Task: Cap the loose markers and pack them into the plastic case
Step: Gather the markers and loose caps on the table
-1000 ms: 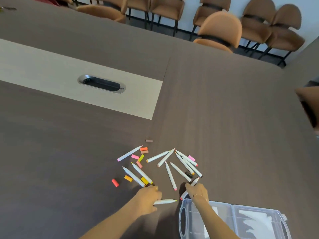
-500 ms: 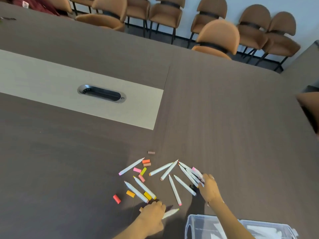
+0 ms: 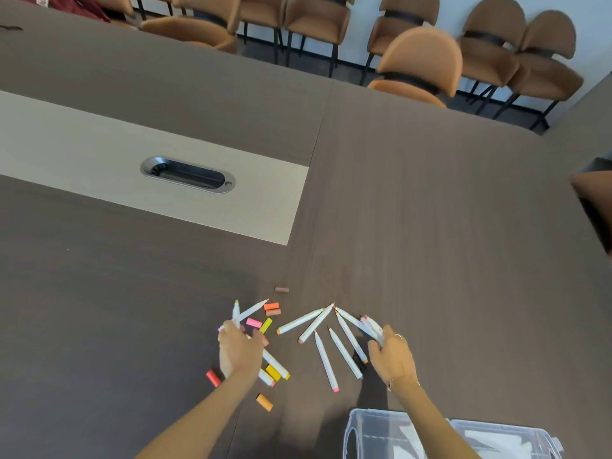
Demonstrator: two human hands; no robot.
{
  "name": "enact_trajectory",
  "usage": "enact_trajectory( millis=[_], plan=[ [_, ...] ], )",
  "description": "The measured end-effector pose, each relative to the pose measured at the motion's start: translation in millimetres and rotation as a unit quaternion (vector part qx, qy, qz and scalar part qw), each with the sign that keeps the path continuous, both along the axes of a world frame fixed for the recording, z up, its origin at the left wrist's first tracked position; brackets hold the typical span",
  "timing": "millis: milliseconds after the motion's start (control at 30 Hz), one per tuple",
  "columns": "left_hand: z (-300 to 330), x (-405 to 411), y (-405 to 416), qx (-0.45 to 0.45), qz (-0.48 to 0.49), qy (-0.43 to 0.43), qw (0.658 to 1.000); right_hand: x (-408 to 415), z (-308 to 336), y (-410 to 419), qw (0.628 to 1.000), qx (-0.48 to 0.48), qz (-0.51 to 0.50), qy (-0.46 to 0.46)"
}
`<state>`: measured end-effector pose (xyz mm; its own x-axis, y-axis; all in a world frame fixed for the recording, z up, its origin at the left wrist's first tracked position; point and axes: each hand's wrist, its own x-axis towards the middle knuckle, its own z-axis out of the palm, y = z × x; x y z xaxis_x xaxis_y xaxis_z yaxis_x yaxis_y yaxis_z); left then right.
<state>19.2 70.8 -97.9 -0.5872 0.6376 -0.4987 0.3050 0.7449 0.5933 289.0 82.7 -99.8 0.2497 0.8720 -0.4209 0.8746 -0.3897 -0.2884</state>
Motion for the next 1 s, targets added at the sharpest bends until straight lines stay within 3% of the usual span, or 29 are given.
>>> enact_trajectory(
  millis=[200,500,767,1000],
  plan=[
    [-10,-32,-20,-0.092,0.115,-0.015,0.989,-7,9,18,0.999,0.035,-0.005,-0.018],
    [-22,-19,-15,-0.160,0.037,-0.049,0.985,-21,8,25,0.996,-0.011,0.079,-0.042],
    [-20,-21,-2,-0.076,-0.074,0.008,0.994,-32,7,41,0.982,-0.057,0.143,-0.107],
    [3,-33,25,0.019,-0.123,-0.016,0.992,-32,17,39,0.984,-0.028,0.144,-0.103]
  ],
)
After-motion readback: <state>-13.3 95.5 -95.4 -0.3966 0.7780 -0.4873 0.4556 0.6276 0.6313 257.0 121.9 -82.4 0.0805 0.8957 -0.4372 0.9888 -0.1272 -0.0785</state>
